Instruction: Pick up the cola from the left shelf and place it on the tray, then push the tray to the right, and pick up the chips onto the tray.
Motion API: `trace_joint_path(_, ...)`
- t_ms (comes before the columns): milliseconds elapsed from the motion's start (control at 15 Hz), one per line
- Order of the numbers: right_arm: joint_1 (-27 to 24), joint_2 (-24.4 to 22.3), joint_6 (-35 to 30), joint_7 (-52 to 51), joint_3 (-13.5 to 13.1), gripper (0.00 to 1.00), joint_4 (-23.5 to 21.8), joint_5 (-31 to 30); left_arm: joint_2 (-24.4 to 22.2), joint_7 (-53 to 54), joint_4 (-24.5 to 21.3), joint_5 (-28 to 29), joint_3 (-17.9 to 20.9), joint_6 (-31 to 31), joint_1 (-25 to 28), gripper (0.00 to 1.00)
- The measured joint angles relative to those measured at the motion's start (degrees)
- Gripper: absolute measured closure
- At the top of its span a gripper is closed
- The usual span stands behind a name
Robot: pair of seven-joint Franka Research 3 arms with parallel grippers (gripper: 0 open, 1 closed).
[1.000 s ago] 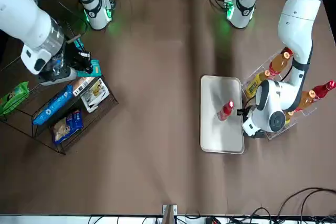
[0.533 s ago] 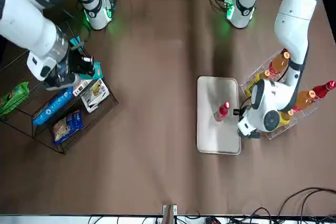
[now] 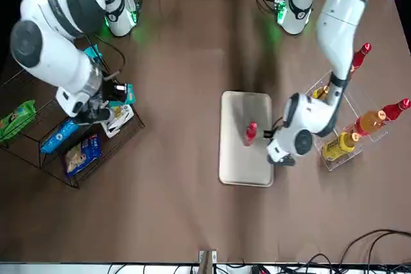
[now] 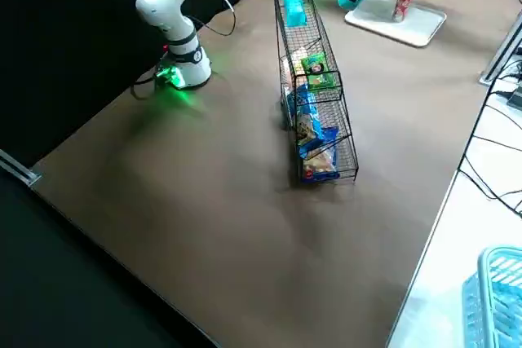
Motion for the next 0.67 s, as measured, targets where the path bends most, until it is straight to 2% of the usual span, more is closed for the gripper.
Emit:
trace_joint_path(267,2.44,4.23,3.31,0.77,0.11,1.00,-0.15,0.26,2.04,-6.76,3.54,-2.86,-0.01,0.37,-7.62,0.95)
trace_joint_path(400,3.61,6.77,5.82,1.22,0.15,1.00,-0.18,2.27,3.03,-8.13,5.00,-5.19,-0.01,0.75,-10.59,0.95)
trace_joint_path(667,4.66,11.10,9.28,3.81,0.15,1.00,-0.21,4.92,4.46,-10.07,6.16,-9.00,0.01,5.21,-15.98,0.95)
